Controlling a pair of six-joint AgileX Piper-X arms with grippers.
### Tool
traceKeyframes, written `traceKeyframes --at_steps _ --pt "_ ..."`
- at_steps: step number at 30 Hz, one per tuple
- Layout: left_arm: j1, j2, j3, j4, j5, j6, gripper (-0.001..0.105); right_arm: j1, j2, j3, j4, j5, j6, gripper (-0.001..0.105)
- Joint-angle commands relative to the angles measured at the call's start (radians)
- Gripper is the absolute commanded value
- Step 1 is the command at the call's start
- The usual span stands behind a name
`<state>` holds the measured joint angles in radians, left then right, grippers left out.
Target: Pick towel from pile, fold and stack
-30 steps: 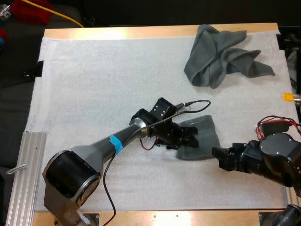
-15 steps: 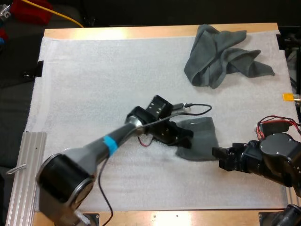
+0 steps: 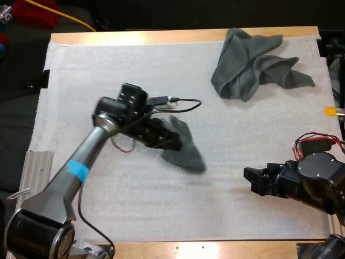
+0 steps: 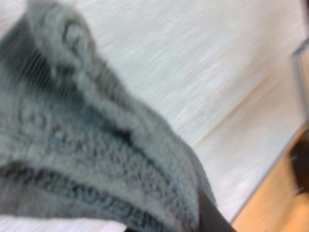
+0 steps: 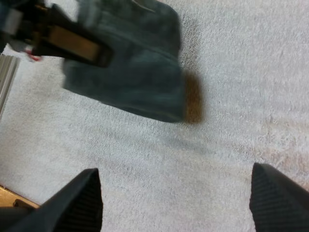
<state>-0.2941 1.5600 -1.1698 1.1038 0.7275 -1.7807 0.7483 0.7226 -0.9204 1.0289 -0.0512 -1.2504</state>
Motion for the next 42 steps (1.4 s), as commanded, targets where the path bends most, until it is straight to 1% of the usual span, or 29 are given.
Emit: traceKeyframes --at_steps 1,4,7,8,13,18,21,25,27,29,32,34,42 --pt "0.014 -0.014 -0.023 0.073 -0.044 0.065 0.000 0.000 -0.002 -0.008 0.001 0.012 -0.002 0.063" --pt "0.062 -0.019 -0.069 0.188 -0.129 0.164 0.000 0.000 -0.002 -0.008 0.001 0.012 -0.002 0.063" --pt "0.103 -0.020 -0.102 0.257 -0.195 0.232 0.000 0.000 -0.002 -0.008 0.001 0.012 -0.002 0.063" --pt "0.113 -0.020 -0.108 0.270 -0.205 0.244 0.000 0.000 -0.002 -0.008 0.001 0.012 -0.002 0.063" --pt "0.176 -0.020 -0.108 0.289 -0.262 0.311 0.000 0.000 -0.002 -0.008 0.001 0.012 -0.002 0.063" --pt "0.223 -0.020 -0.108 0.288 -0.357 0.332 0.000 0.000 -0.002 -0.008 0.001 0.012 -0.002 0.063" --pt "0.251 -0.011 -0.102 0.287 -0.366 0.350 0.000 0.000 -0.002 -0.008 0.001 0.012 -0.002 0.063" --pt "0.295 0.023 -0.074 0.286 -0.375 0.349 0.000 0.000 -0.002 -0.008 0.001 0.012 -0.002 0.063" --pt "0.321 0.046 -0.058 0.286 -0.433 0.337 0.000 0.000 -0.002 -0.008 0.001 0.012 -0.002 0.063" --pt "0.349 0.059 -0.054 0.286 -0.507 0.313 0.000 0.000 -0.002 -0.008 0.001 0.012 -0.002 0.063" --pt "0.389 0.061 -0.055 0.280 -0.566 0.291 0.000 0.000 -0.002 -0.008 0.001 0.012 -0.002 0.063" --pt "0.413 0.061 -0.055 0.269 -0.578 0.278 0.000 0.000 -0.002 -0.008 0.001 0.012 -0.002 0.063" --pt "0.484 0.072 -0.055 0.208 -0.583 0.237 0.000 0.000 -0.002 -0.008 0.001 0.012 -0.002 0.063"
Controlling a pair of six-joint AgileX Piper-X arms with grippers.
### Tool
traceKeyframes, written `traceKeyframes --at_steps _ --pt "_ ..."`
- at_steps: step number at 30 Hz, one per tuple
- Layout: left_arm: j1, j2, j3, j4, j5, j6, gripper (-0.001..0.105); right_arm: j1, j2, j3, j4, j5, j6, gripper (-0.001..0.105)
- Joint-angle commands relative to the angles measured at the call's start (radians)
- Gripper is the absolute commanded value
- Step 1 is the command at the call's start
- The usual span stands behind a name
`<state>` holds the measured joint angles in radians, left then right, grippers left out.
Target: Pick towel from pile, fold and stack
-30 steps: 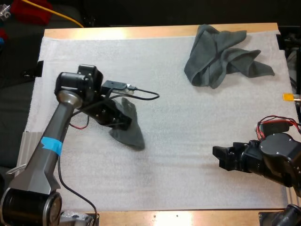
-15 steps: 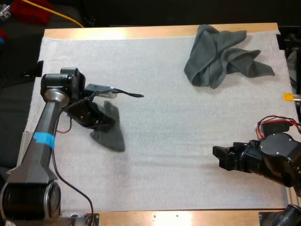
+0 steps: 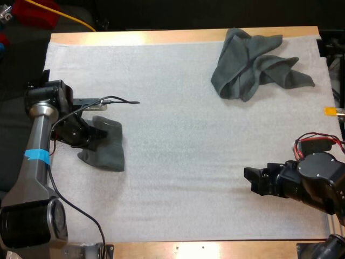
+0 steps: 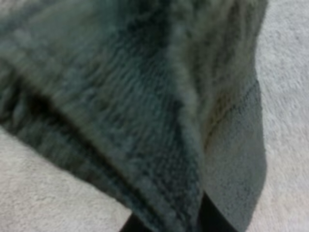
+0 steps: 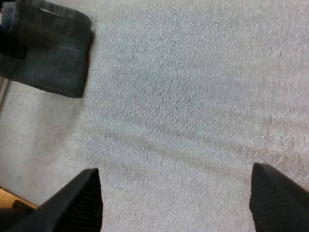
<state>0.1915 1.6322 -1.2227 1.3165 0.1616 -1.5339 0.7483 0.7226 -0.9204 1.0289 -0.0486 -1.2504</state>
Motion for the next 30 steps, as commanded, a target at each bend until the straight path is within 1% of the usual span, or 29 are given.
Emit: traceKeyframes --at_steps 1,4,7,9,11,13,18,21,23,24,26,27,28,29,30 --pt "0.004 0.010 -0.002 -0.005 -0.020 -0.010 0.000 0.000 -0.002 -0.008 0.001 0.009 -0.002 0.063" --pt "0.006 0.039 -0.002 -0.002 -0.053 -0.012 0.000 0.000 -0.002 -0.008 0.001 0.009 -0.002 0.063" --pt "0.006 0.065 -0.002 -0.001 -0.061 -0.013 0.000 0.000 -0.002 -0.008 0.001 0.009 -0.002 0.063" --pt "0.006 0.073 -0.002 -0.001 -0.079 -0.020 0.000 0.000 -0.002 -0.008 0.001 0.009 -0.002 0.063" --pt "0.006 0.073 -0.002 -0.010 -0.155 -0.040 0.000 0.000 -0.002 -0.008 0.001 0.009 -0.002 0.063" --pt "0.006 0.073 -0.002 -0.011 -0.212 -0.040 0.000 0.000 -0.002 -0.008 0.001 0.009 -0.002 0.063" --pt "0.006 0.073 -0.002 -0.016 -0.221 -0.054 0.001 0.000 -0.002 -0.008 0.001 0.009 -0.002 0.063" --pt "0.006 0.073 -0.002 -0.016 -0.227 -0.054 0.012 0.000 -0.002 -0.008 0.001 0.009 -0.002 0.063" --pt "0.006 0.073 -0.002 -0.016 -0.227 -0.054 0.031 0.000 -0.002 -0.008 0.001 0.009 -0.002 0.063" --pt "0.006 0.073 -0.002 -0.016 -0.227 -0.054 0.037 0.000 -0.002 -0.008 0.001 0.009 -0.002 0.063" --pt "0.006 0.073 -0.002 -0.014 -0.245 -0.054 0.057 0.000 -0.002 -0.008 0.001 0.009 -0.002 0.063" --pt "0.006 0.073 -0.002 -0.014 -0.257 -0.055 0.061 0.000 -0.002 -0.008 0.001 0.009 -0.002 0.063" --pt "0.006 0.073 -0.002 -0.013 -0.293 -0.063 0.068 0.000 -0.002 -0.008 0.001 0.009 -0.002 0.063" --pt "0.006 0.073 -0.006 -0.005 -0.333 -0.071 0.070 0.000 -0.002 -0.008 0.001 0.009 -0.002 0.063" --pt "0.006 0.073 -0.007 -0.002 -0.348 -0.079 0.070 0.000 -0.002 -0.008 0.001 0.009 -0.002 0.063"
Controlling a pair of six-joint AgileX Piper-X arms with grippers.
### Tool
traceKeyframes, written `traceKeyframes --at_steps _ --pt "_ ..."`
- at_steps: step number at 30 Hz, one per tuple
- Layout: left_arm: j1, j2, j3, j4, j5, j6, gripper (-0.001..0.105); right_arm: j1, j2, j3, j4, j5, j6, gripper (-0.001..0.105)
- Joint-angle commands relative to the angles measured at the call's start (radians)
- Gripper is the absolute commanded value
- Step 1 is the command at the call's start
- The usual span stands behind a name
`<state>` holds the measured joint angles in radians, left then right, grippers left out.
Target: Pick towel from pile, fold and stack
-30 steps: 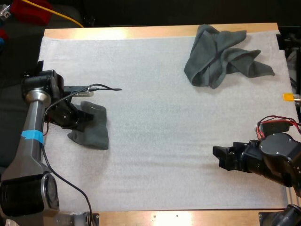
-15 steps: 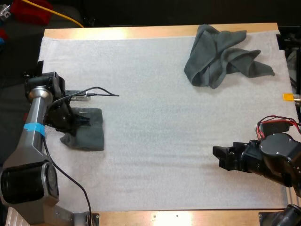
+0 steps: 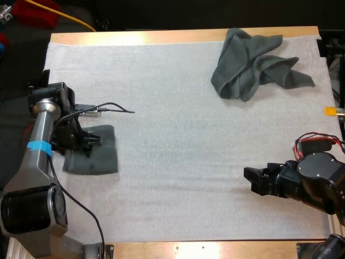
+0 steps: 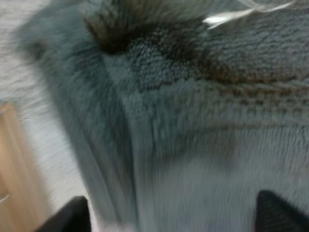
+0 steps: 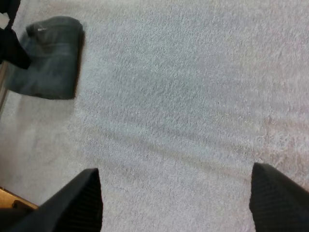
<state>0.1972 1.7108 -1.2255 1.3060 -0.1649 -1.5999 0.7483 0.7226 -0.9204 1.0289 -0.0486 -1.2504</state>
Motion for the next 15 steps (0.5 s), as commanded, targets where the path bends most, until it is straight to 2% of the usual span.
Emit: traceKeyframes --at_steps 1,7,9,12,15 --pt "0.000 -0.009 -0.008 0.014 -0.049 -0.020 0.069 0.000 -0.002 -0.008 0.001 0.009 -0.002 0.063" --pt "-0.009 -0.062 -0.036 0.042 -0.038 -0.041 0.069 0.000 -0.002 -0.008 0.001 0.009 -0.002 0.063" --pt "-0.013 -0.089 -0.036 0.043 -0.006 -0.041 0.069 0.000 -0.002 -0.008 0.001 0.009 -0.002 0.063" --pt "-0.019 -0.120 -0.036 0.048 0.114 -0.041 0.069 0.000 -0.002 -0.008 0.001 0.009 -0.002 0.063" --pt "-0.023 -0.126 -0.035 0.046 0.173 -0.041 0.069 0.000 -0.002 -0.008 0.001 0.009 -0.002 0.063"
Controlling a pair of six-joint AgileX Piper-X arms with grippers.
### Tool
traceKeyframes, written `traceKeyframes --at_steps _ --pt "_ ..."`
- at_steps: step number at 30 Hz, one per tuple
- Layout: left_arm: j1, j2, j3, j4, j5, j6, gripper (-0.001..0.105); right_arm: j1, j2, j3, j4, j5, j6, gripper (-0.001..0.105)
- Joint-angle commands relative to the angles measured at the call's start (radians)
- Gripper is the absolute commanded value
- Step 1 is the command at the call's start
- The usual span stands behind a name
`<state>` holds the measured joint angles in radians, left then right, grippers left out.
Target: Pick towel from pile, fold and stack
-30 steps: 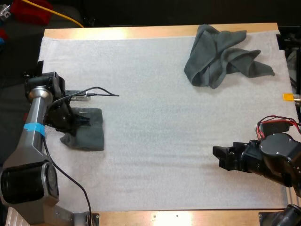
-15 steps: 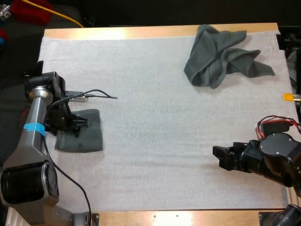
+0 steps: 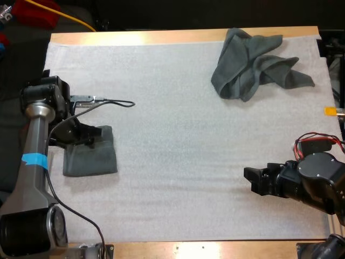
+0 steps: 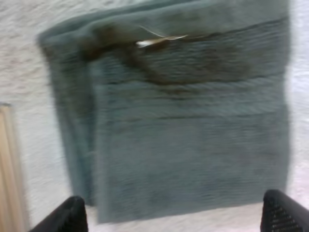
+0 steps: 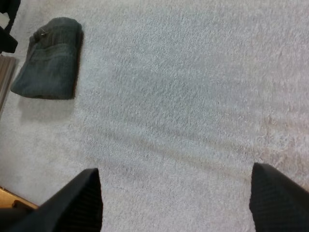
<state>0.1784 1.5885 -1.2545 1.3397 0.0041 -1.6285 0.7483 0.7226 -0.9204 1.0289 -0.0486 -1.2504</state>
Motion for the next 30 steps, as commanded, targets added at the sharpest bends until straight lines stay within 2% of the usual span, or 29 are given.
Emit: traceKeyframes --at_steps 1,6,11,17,23,30 --pt "-0.007 -0.001 0.002 0.001 0.020 -0.012 0.069 0.000 -0.002 -0.008 0.001 0.009 -0.002 0.063" --pt "-0.009 0.003 0.096 -0.105 0.035 -0.024 0.069 0.000 -0.002 -0.008 0.001 0.009 -0.002 0.063" --pt "-0.009 0.002 0.221 -0.227 0.030 -0.024 0.069 0.000 -0.002 -0.008 0.001 0.009 -0.002 0.063" --pt "-0.009 0.005 0.303 -0.320 0.030 -0.041 0.069 0.000 -0.002 -0.008 0.001 0.009 -0.002 0.063" --pt "-0.009 0.007 0.360 -0.370 0.030 -0.057 0.069 0.000 -0.002 -0.008 0.001 0.009 -0.002 0.063" --pt "-0.009 0.005 0.349 -0.363 0.039 -0.057 0.069 0.000 -0.002 -0.008 0.001 0.009 -0.002 0.063"
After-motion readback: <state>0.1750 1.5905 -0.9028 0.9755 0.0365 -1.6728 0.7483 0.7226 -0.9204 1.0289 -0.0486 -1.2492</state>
